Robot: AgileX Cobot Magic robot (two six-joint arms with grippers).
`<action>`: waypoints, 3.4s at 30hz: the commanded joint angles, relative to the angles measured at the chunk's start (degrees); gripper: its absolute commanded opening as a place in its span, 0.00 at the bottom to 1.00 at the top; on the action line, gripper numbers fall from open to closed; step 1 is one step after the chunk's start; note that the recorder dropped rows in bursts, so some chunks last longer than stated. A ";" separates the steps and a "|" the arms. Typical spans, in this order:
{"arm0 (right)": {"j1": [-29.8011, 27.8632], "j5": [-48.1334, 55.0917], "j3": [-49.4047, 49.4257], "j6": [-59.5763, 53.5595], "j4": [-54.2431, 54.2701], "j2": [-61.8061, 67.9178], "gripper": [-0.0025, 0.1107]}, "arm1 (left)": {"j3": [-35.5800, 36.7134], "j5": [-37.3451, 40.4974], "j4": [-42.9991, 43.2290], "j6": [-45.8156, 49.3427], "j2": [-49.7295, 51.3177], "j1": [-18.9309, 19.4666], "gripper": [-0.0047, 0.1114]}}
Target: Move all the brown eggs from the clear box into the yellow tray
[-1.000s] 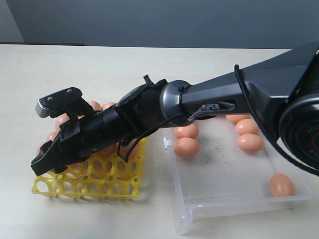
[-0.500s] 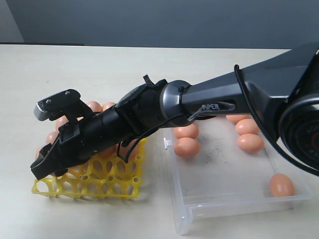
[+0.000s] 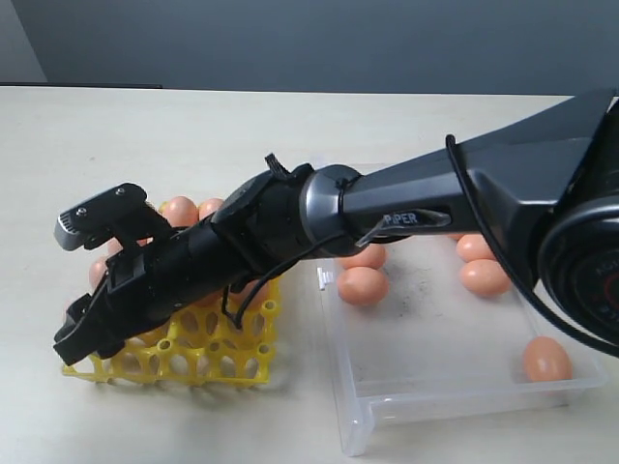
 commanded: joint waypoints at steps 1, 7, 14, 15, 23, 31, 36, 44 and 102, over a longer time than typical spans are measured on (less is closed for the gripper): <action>0.03 -0.74 -0.38 1.82 -5.09 -4.75 0.54 | -0.07 0.00 0.07 -0.08 -0.28 -0.60 0.04; 0.03 -1.00 -0.38 11.71 -17.29 -11.51 0.54 | -0.07 0.00 0.07 -0.08 -0.28 -0.60 0.04; -4.51 4.78 -0.38 59.19 -65.54 -20.60 0.53 | -0.07 0.00 0.07 -0.08 -0.28 -0.60 0.04; -5.90 7.62 -0.38 64.86 -71.02 -21.26 0.53 | -0.07 0.00 0.07 -0.08 -0.28 -0.60 0.04; -17.03 29.70 -0.38 84.28 -101.39 -21.19 0.53 | -0.07 0.00 0.07 -0.08 -0.28 -0.60 0.04; -27.25 32.74 -0.38 81.96 -99.45 -15.55 0.53 | -0.07 0.00 0.07 -0.08 -0.28 -0.60 0.04; -29.10 40.43 -0.38 78.18 -95.99 -13.92 0.43 | -0.07 0.00 0.07 -0.08 -0.28 -0.60 0.04; -29.10 41.30 2.47 77.75 -95.96 -13.92 0.40 | -0.07 0.00 0.07 -0.08 -0.28 -0.60 0.04; -28.88 36.24 12.74 80.37 -102.29 -15.72 0.45 | -0.07 0.00 0.07 -0.08 -0.28 -0.60 0.04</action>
